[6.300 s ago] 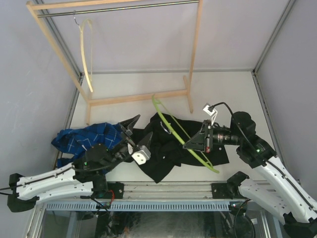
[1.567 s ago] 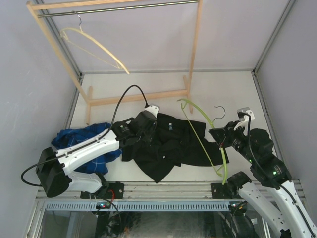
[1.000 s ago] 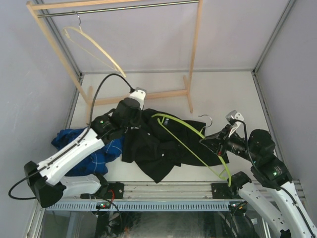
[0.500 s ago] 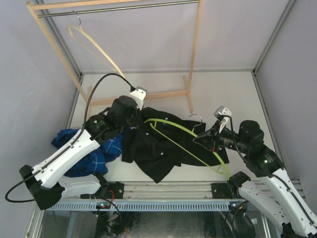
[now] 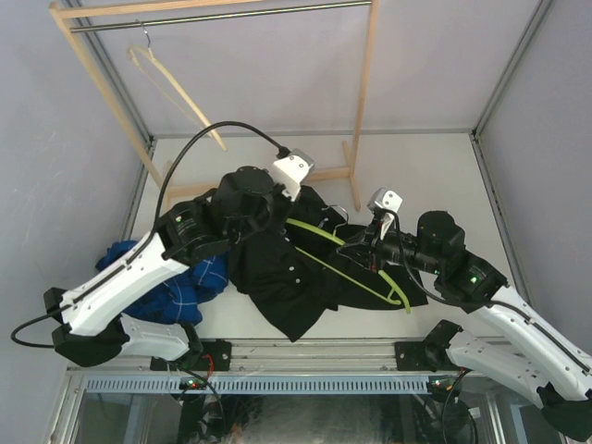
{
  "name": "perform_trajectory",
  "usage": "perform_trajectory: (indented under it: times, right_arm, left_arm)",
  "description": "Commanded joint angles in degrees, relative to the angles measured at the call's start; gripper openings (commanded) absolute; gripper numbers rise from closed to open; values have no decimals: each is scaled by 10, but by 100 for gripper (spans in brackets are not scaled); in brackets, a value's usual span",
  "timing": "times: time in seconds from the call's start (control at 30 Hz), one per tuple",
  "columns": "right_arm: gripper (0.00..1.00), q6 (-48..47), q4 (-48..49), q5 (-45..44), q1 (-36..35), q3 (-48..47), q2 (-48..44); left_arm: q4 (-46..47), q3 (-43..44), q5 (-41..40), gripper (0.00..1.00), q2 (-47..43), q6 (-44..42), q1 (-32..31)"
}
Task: Place the shirt on the hanger
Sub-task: Hang the shirt on the hanger.
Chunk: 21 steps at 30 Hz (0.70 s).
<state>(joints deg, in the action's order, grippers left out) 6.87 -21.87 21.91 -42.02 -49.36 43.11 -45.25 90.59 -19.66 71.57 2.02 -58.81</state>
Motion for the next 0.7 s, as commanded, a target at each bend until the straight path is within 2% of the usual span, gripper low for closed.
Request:
perform_trajectory:
  times: [0.0,0.13,0.3,0.67]
  right_arm:
    - [0,-19,112,-14,-18,-23,-9]
    - [0,-21,134,-19,-19,-13,-13]
    - [0,4,202,-48,-15,27,-28]
    - [0,77,358,-62,-15,103,-5]
  left_arm:
    - [-4,58,1,0,27,-23,-25]
    - [-12,86,25,0,41,-25,-39]
    - [6,76,66,0,32,-26,-63]
    - [16,111,83,0,62,-9,-134]
